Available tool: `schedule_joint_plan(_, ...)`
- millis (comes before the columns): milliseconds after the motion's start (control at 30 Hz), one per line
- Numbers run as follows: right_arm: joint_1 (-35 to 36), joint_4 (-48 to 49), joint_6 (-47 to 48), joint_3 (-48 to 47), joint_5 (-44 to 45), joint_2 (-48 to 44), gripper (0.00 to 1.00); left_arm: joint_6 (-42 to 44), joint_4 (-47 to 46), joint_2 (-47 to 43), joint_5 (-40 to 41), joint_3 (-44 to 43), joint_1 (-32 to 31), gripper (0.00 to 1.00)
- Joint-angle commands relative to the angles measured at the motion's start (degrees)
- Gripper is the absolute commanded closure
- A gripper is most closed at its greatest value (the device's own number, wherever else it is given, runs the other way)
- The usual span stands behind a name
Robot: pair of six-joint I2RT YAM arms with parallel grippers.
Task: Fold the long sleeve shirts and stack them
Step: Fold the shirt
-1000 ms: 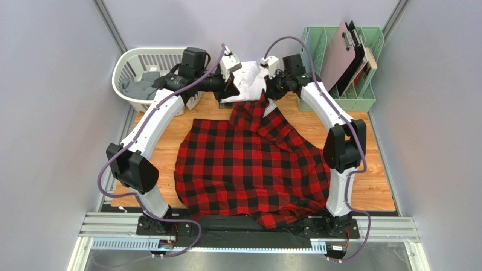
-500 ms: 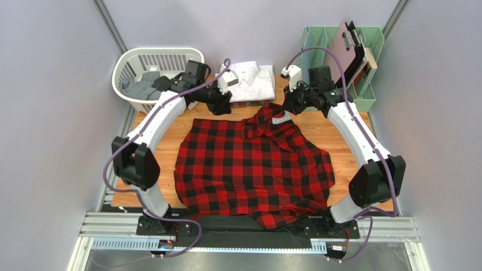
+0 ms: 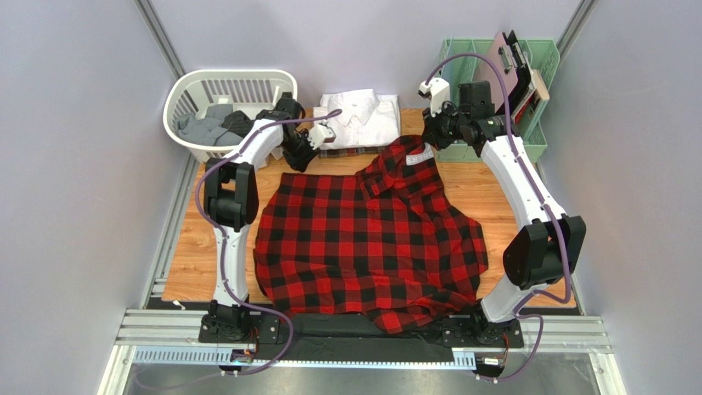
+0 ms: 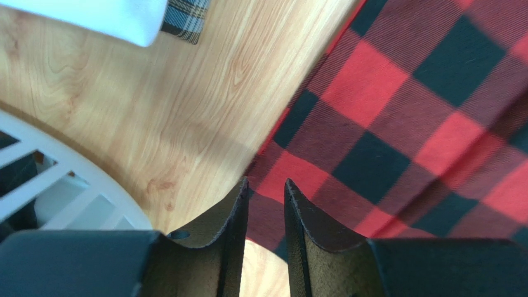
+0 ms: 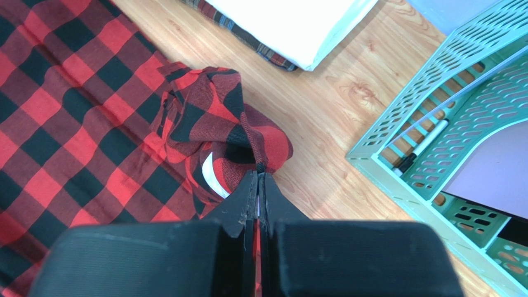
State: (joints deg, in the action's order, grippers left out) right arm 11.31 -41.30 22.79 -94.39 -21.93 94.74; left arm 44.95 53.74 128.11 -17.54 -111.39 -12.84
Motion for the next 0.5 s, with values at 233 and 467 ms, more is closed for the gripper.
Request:
schedule_joint_plan(233, -0.5, 2.0, 2.2, -5.3, 2.0, 2.8, 1.00, 13.9, 1.6, 4.2, 10.5, -1.5, -0.1, 0.64)
schedule_joint_plan(467, -0.8, 2.0, 2.5, -5.4, 2.1, 3.8, 1.00, 16.4, 4.4, 5.4, 10.8, -0.8, -0.1, 0.62)
